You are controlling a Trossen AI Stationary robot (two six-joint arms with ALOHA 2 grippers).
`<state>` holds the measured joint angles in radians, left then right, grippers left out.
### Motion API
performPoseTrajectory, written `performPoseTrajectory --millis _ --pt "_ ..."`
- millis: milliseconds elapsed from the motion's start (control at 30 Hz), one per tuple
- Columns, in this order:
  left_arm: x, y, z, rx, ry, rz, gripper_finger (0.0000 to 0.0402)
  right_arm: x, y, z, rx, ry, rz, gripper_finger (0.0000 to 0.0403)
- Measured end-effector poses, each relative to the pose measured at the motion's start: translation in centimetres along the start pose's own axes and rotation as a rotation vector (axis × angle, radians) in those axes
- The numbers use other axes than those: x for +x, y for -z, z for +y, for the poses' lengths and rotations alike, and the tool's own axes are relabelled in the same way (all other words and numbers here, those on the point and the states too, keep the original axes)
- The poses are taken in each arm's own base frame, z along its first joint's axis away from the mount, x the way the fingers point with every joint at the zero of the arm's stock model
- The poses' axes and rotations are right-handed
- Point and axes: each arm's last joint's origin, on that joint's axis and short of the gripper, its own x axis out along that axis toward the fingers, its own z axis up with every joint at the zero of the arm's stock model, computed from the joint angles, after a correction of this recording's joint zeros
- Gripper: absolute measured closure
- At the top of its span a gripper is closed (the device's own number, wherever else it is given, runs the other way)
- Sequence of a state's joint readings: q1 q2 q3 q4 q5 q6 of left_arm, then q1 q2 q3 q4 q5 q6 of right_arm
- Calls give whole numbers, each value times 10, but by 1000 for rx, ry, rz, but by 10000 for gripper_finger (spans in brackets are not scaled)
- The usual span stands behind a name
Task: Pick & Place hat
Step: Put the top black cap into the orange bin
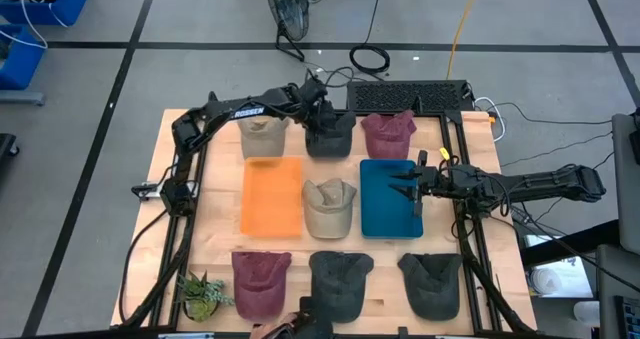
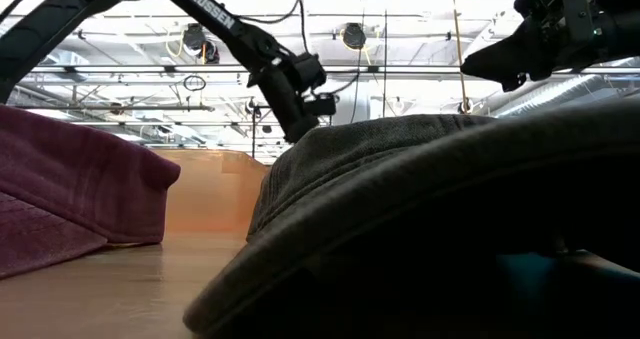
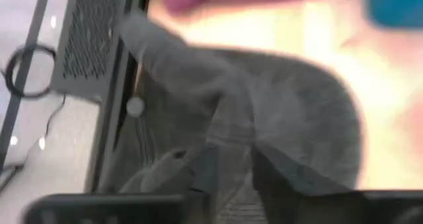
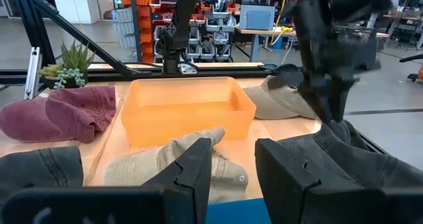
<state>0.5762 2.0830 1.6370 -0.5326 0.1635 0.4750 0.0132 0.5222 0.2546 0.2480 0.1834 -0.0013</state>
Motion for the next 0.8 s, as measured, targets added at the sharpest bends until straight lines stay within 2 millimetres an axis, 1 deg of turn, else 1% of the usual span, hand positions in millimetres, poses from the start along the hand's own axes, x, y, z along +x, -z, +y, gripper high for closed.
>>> performPoseTrajectory --millis 67,133,233,367,533,733,800 --pt "3 1 0 -2 0 1 249 0 0 0 0 0 0 298" --pt "2 1 2 10 30 -18 220 0 0 0 -1 1 0 298" --pt "2 1 2 13 43 -27 195 0 0 0 -3 1 0 298" --pt "2 2 4 7 36 -26 189 0 0 0 -10 2 0 298" --pt "16 8 5 -16 33 6 188 0 1 0 -8 2 5 298" --pt "27 14 7 -57 17 32 188 0 1 0 -5 3 7 298" --pt "29 16 8 -67 20 41 193 0 1 0 -4 3 7 298"
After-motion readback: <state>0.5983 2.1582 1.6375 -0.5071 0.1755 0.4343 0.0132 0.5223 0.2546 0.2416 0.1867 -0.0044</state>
